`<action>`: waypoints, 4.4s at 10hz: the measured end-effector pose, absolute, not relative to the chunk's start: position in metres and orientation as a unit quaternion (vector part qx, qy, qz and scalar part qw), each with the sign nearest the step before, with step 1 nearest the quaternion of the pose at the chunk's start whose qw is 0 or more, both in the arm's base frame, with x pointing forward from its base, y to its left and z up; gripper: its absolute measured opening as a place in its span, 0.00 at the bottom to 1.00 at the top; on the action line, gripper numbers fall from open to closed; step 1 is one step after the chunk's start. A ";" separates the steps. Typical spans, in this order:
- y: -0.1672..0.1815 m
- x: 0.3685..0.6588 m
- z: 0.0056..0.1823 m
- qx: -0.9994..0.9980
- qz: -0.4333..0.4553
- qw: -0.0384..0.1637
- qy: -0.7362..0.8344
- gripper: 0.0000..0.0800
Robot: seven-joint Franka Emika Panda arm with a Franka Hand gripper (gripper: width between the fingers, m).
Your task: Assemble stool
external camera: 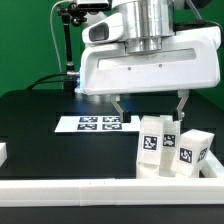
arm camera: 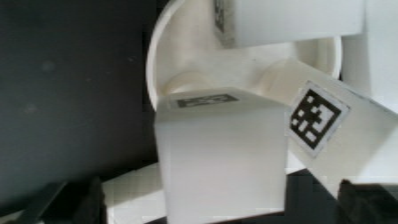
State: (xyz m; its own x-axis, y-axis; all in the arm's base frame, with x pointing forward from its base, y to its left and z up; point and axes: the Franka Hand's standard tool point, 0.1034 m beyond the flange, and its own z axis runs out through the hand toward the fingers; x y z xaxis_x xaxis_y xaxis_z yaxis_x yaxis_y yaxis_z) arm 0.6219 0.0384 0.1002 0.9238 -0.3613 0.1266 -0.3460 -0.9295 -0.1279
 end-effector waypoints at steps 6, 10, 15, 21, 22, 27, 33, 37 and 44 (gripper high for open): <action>0.040 0.618 0.086 -0.979 -0.064 0.046 0.187 0.81; 0.032 0.619 0.085 -0.981 -0.063 0.045 0.178 0.55; 0.034 0.619 0.085 -0.973 -0.061 0.050 0.216 0.42; 0.042 0.619 0.083 -0.879 -0.051 0.080 0.468 0.42; 0.045 0.619 0.083 -0.854 -0.047 0.083 0.512 0.42; 0.053 0.618 0.083 -0.730 -0.027 0.095 0.676 0.43; 0.059 0.618 0.084 -0.607 -0.004 0.106 0.788 0.43; 0.059 0.620 0.085 -0.635 -0.009 0.107 0.765 0.77; 0.061 0.622 0.097 -0.687 -0.014 0.111 0.718 0.81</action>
Offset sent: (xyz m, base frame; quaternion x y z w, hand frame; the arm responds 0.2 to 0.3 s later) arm 0.0061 -0.0040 -0.0067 -0.0388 0.0051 -0.0075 0.9992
